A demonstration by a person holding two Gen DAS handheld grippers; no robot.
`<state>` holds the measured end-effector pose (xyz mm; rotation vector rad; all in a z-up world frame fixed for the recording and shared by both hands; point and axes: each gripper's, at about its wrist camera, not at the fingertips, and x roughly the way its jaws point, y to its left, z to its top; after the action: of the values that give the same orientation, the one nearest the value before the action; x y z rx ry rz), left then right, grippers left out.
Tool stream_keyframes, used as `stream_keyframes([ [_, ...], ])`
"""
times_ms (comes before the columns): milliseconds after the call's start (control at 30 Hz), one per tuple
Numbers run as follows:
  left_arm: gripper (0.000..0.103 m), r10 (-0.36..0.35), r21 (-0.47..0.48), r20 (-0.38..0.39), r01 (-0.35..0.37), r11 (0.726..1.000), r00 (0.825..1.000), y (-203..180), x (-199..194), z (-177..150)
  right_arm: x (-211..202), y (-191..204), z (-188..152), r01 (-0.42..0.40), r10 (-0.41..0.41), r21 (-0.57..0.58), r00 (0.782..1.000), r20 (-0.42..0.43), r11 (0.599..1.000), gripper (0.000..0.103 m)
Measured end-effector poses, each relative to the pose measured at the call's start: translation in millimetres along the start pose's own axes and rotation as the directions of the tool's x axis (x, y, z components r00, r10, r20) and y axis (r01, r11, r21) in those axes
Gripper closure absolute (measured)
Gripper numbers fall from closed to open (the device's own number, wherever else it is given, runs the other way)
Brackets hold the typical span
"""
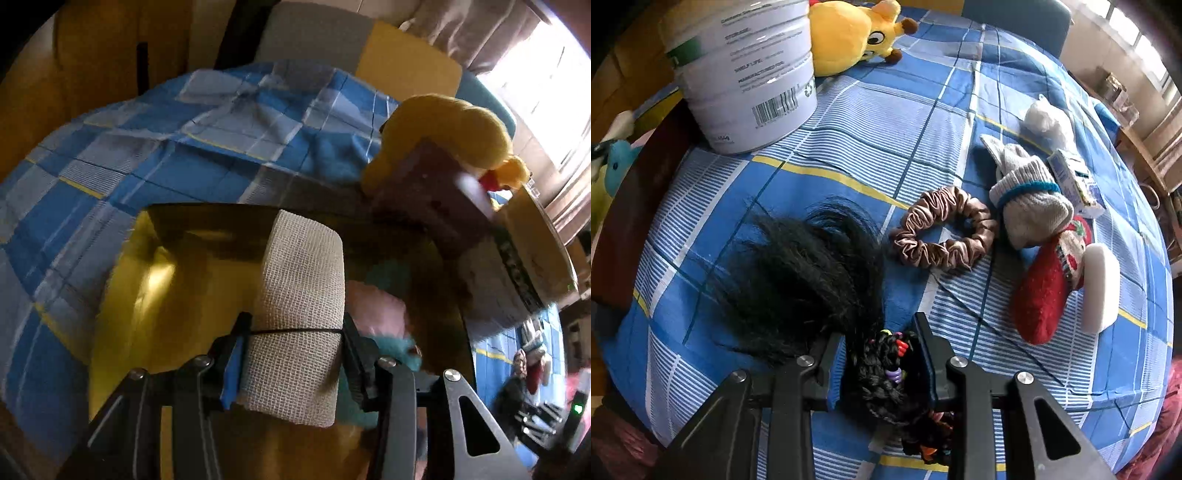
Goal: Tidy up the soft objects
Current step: 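Lower the beige cloth into the gold tray with the left tool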
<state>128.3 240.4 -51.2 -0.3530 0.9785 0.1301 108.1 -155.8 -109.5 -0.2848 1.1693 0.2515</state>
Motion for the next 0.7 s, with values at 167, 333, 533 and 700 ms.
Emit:
stream_keyframes([
  [167,0.034,-0.005,-0.017,-0.013,0.005,1.0,1.0,-1,22,14,-3,5,-1,0.003,-0.003,-0.004,1.0,0.014,1.0,0.073],
  [333,0.031,0.016,-0.04,0.027,-0.015,0.999,0.999,6,8,8,-6,4,2,-0.019,0.019,0.012,0.999,0.027,1.0,0.075],
  [533,0.031,0.012,-0.018,0.099,-0.01,1.0,0.995,7,-33,-25,-16,-9,6,-0.119,0.113,0.094,0.991,0.068,0.988,0.078],
  [700,0.031,-0.005,0.058,0.122,-0.002,0.998,0.993,-6,-58,-59,-37,-28,11,-0.254,0.22,0.232,0.962,0.163,0.939,0.078],
])
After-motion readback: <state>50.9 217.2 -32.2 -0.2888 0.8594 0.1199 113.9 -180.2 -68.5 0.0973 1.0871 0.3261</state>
